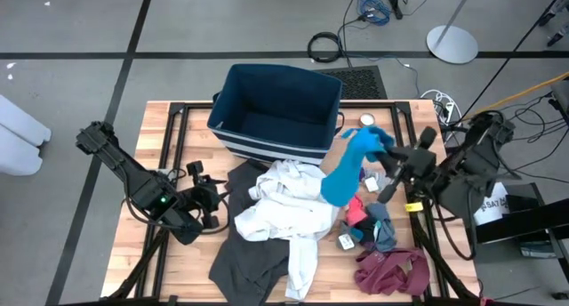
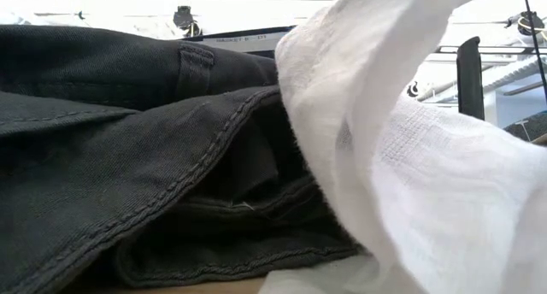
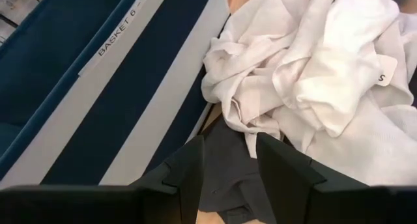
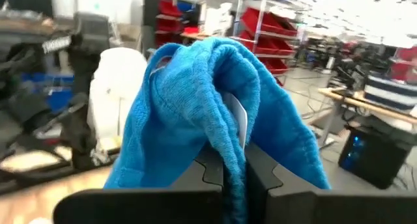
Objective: Sort clothes
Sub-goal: Move the blue short to the right of the table, then move the white sock to the right of the table
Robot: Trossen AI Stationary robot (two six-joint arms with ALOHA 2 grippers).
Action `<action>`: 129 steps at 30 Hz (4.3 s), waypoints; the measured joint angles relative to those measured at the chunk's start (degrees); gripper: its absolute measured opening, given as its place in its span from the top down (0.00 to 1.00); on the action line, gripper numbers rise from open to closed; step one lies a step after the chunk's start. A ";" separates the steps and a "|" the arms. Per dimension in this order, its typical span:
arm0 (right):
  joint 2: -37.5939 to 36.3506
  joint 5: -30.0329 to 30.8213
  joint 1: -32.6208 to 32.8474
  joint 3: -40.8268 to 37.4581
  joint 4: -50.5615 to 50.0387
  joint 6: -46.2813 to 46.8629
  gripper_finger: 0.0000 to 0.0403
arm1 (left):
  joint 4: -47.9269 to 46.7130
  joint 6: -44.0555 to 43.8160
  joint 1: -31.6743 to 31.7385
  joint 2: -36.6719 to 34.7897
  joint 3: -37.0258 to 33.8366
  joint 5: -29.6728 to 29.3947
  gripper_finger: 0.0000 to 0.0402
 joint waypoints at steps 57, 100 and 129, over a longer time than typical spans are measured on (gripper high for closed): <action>-9.69 -49.36 -58.10 -18.31 -41.15 25.38 0.98 | 1.40 1.58 0.33 0.00 -0.02 -2.58 0.63; 2.01 -76.16 -72.34 -33.07 -19.71 17.78 0.54 | 3.49 1.53 0.33 0.00 -0.04 -0.94 0.63; -2.73 -64.38 -42.52 -11.53 -32.68 32.30 0.52 | 21.56 8.37 0.33 9.10 -4.26 11.67 0.63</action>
